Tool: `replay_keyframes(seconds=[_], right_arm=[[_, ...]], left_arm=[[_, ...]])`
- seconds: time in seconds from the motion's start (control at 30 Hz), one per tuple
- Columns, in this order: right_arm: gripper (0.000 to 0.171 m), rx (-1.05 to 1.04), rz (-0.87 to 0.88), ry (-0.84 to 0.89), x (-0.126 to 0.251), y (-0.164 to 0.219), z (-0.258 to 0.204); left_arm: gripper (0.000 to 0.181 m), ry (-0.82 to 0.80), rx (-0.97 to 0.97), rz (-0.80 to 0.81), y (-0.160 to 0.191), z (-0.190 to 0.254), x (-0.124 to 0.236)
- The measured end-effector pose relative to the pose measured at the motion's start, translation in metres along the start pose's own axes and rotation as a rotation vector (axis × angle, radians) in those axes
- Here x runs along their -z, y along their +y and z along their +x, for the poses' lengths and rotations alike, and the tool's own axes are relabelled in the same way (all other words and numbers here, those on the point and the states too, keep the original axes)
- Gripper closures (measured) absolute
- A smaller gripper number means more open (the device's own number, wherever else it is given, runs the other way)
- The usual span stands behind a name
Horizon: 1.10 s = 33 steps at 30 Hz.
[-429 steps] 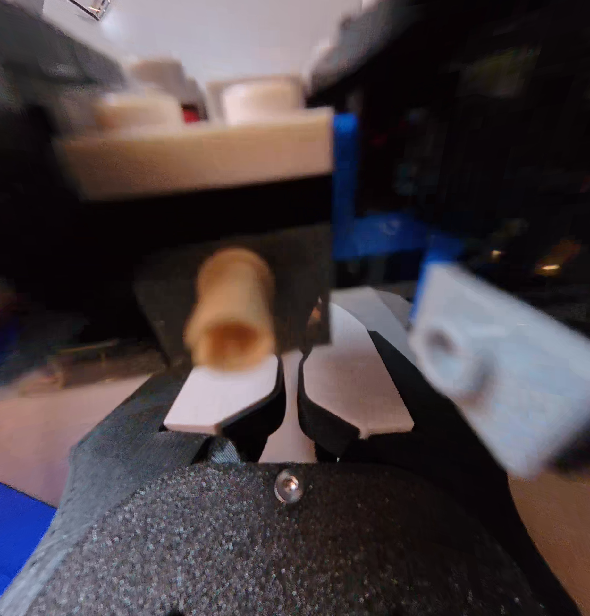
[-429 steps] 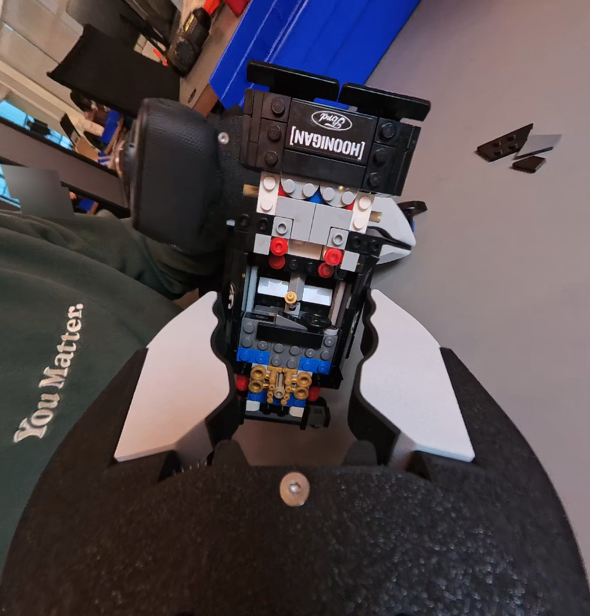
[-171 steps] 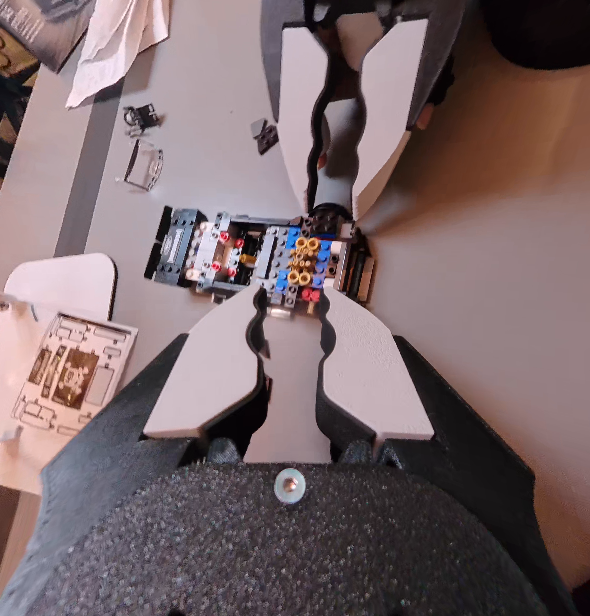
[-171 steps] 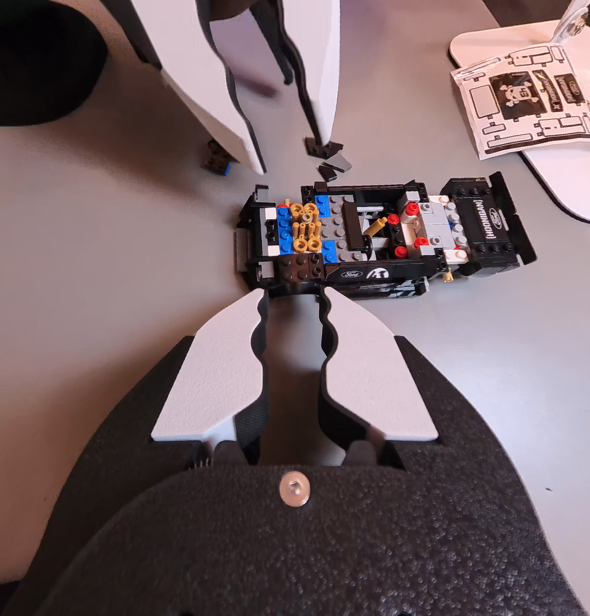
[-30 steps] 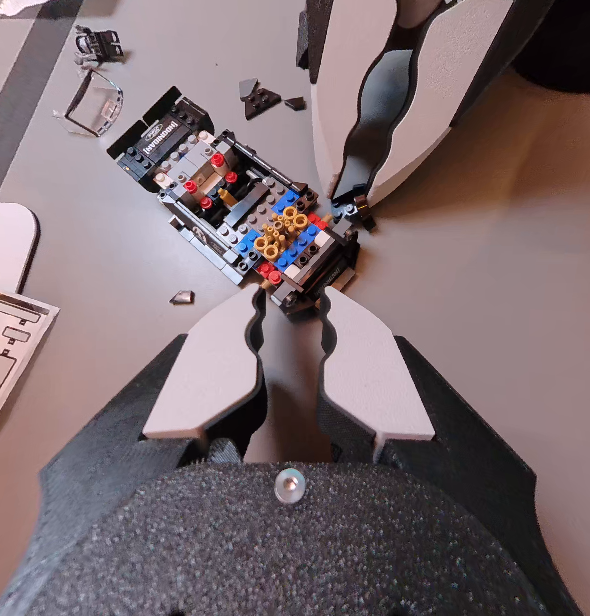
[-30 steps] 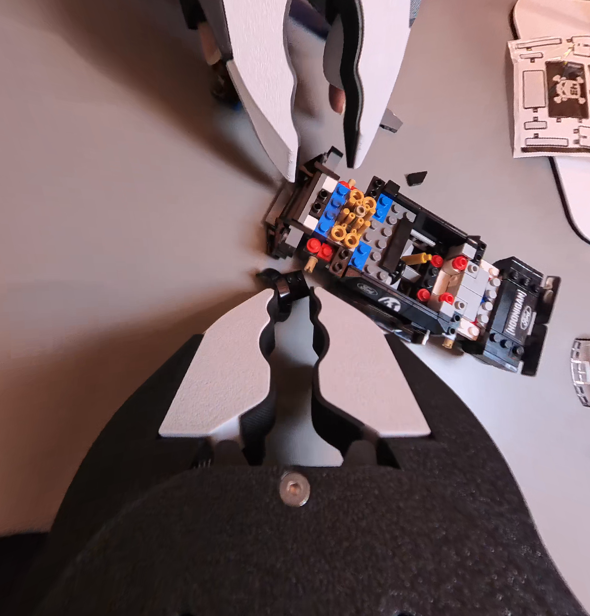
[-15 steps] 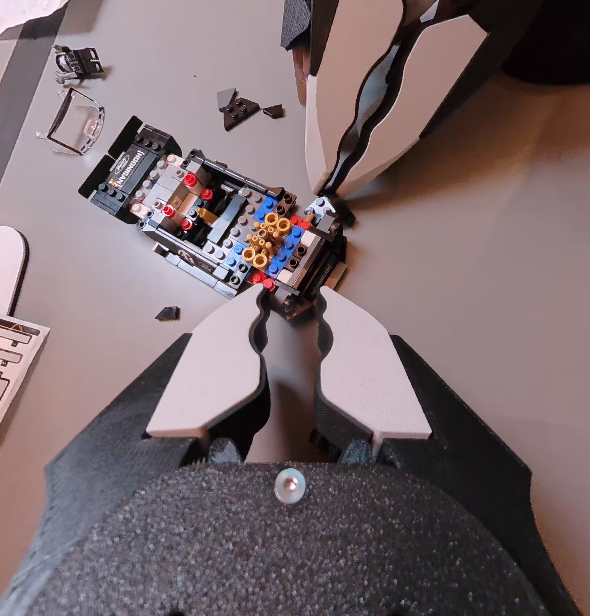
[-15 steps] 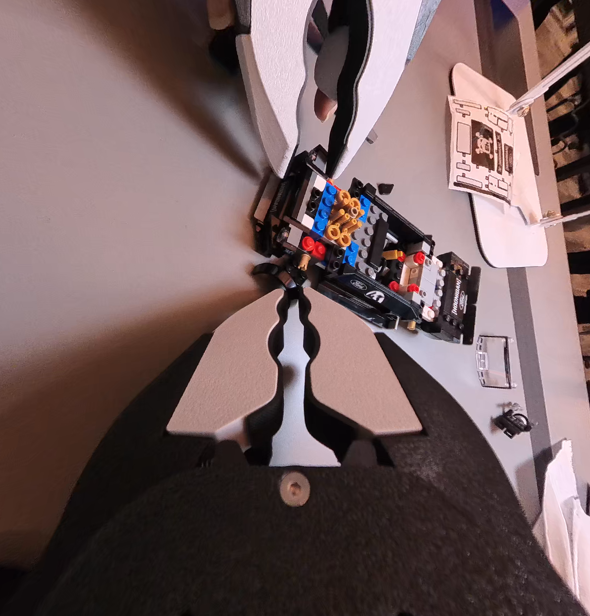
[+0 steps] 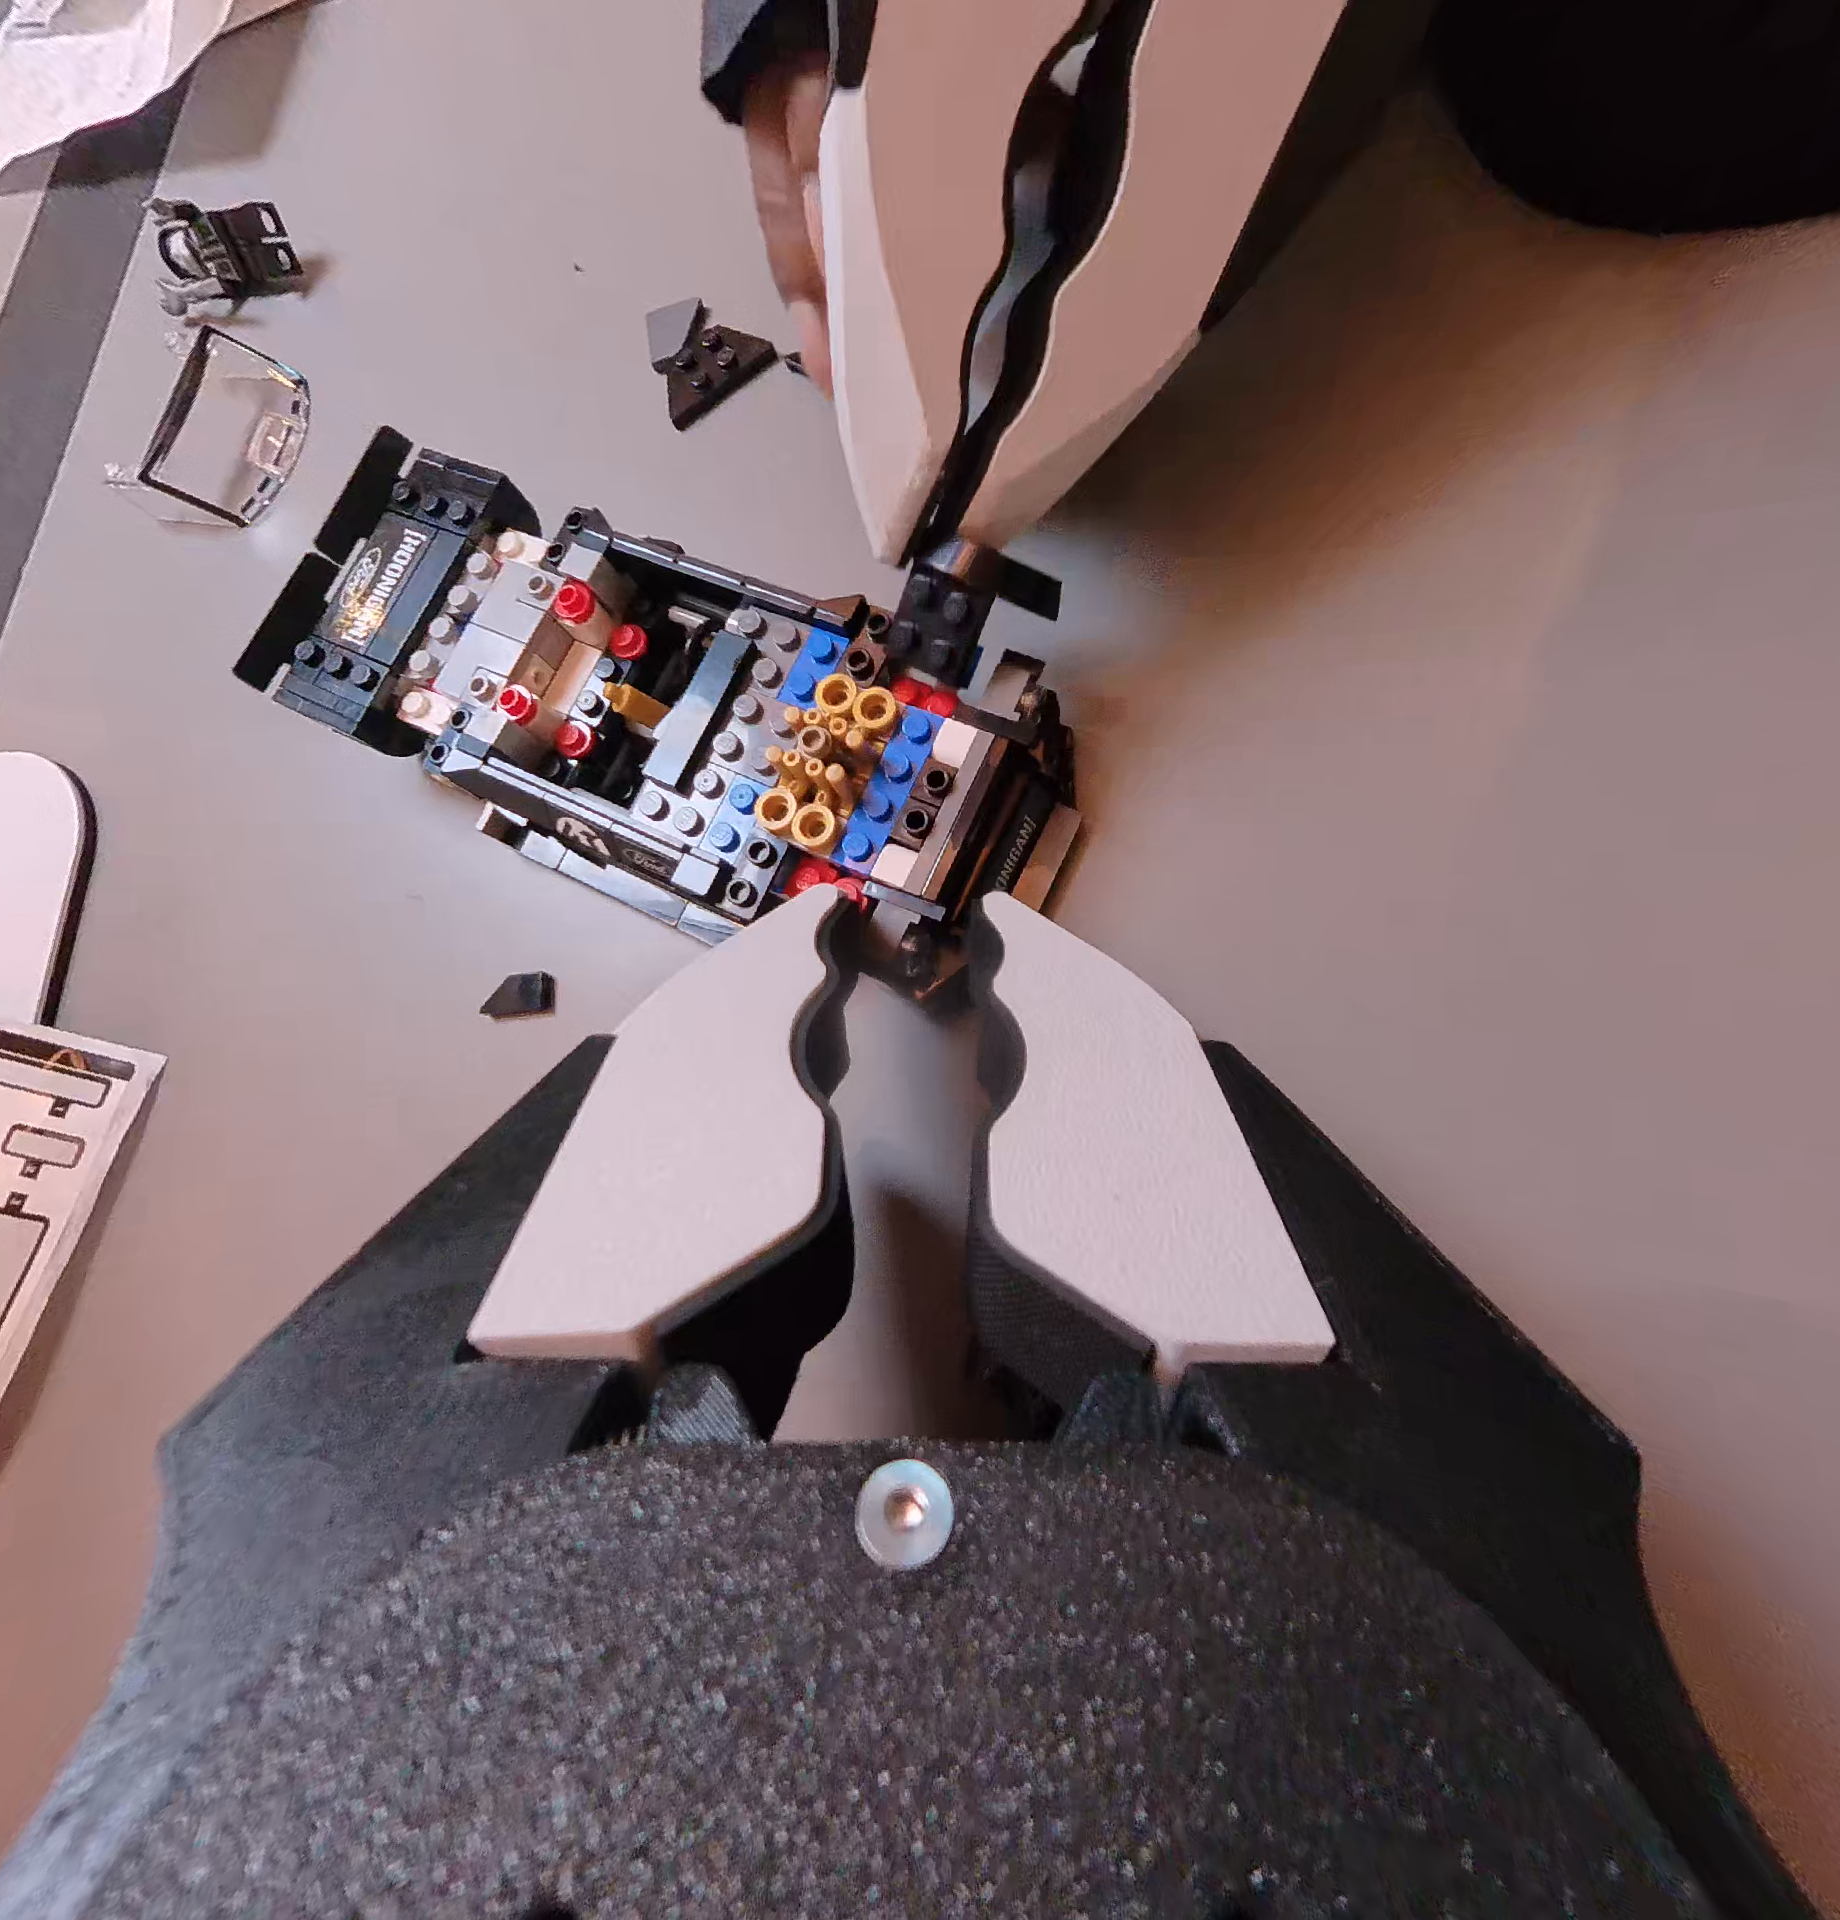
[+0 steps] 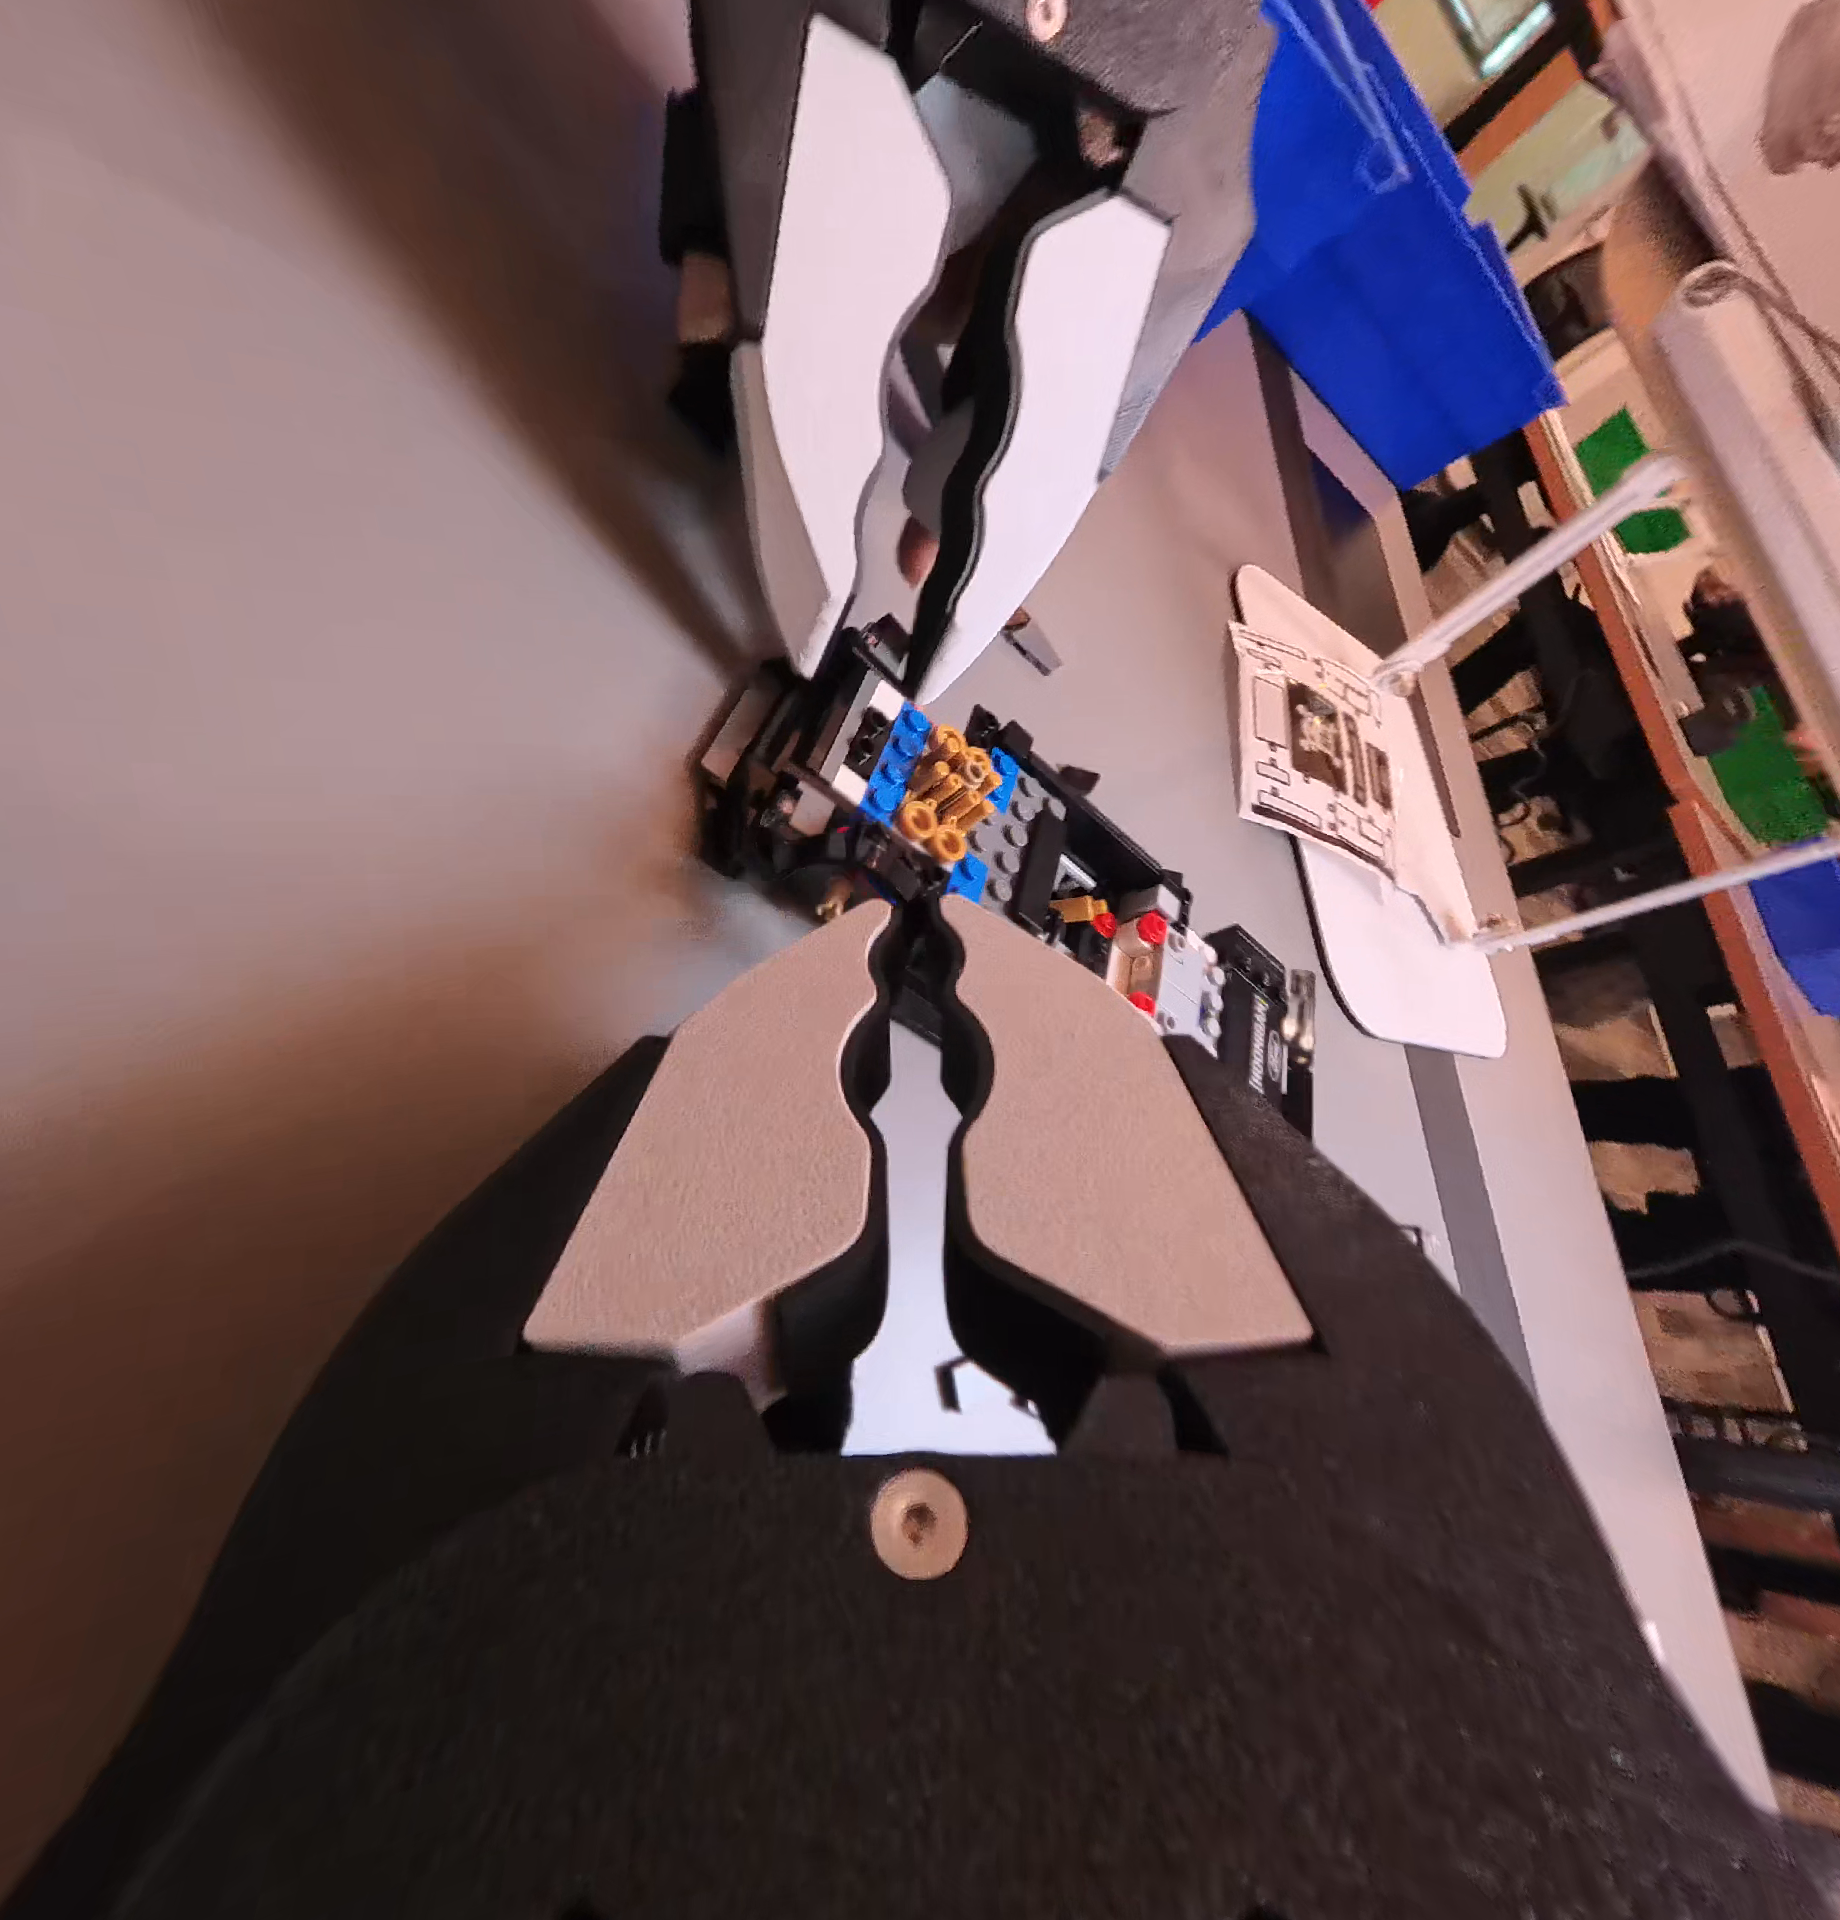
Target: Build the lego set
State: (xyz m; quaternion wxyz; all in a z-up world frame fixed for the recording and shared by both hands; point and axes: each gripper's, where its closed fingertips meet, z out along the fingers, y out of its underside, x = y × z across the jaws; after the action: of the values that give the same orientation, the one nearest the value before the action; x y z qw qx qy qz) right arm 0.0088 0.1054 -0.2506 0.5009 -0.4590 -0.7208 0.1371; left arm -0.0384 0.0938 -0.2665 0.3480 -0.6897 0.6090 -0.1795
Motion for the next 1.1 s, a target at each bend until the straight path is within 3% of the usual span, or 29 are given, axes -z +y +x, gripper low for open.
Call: replay_keyframes(seconds=[0.3, 0.6, 1.1], right_arm=[[0.167, 0.134, 0.000, 0.024, -0.009, -0.002, -0.003], [0.167, 0.155, -0.021, 0.121, -0.015, -0.008, 0.004], [0.167, 0.298, -0.094, 0.153, -0.017, -0.005, 0.000]], left_arm=[[0.168, -0.008, 0.033, 0.033, -0.023, -0.004, 0.008], [0.163, -0.063, 0.096, -0.089, 0.000, -0.019, 0.013], [0.163, -0.030, 0.121, -0.043, 0.003, -0.017, 0.010]])
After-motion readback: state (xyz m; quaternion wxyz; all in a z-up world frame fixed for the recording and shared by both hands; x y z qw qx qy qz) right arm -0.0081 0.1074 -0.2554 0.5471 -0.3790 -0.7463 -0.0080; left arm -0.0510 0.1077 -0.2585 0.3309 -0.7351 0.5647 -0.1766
